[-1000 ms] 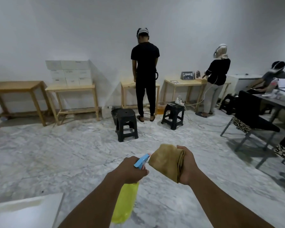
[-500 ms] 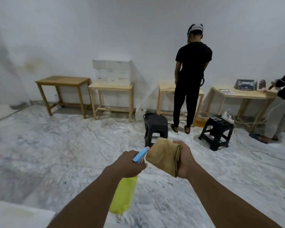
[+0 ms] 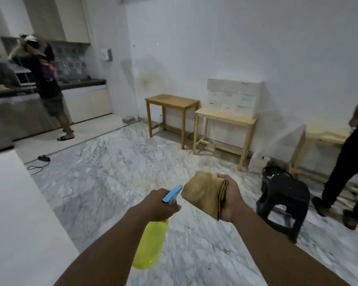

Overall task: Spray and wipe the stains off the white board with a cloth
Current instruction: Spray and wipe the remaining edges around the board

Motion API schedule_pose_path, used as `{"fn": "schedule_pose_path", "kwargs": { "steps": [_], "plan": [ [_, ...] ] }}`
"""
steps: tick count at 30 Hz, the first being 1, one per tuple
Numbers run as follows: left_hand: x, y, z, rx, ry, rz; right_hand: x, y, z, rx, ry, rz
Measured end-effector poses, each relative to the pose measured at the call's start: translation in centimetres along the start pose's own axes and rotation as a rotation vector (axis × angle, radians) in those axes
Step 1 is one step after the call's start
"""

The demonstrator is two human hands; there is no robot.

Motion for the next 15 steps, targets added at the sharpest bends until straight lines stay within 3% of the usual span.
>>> {"fn": "schedule_pose_path", "kwargs": {
  "steps": [11,15],
  "plan": [
    [9.4,9.4,-10.5,-0.075,0.235,0.136,20.2,-11.7,-2.2,-0.019,-0.16,-0.229],
    [12.3,11.3,-15.0,-0.076,0.341,0.147,26.0,-17.1,-0.9,-0.021,-0.253,-0.39]
  ]
}}
Point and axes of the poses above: each hand's wrist, its own x-axis towards the middle knuckle, its own y-axis out of the back of the hand, z = x × y, the point moved 7 cm from there along x, towards the middle knuckle, and after that the axes turned 4 degrees about y, right-handed, at the moved point
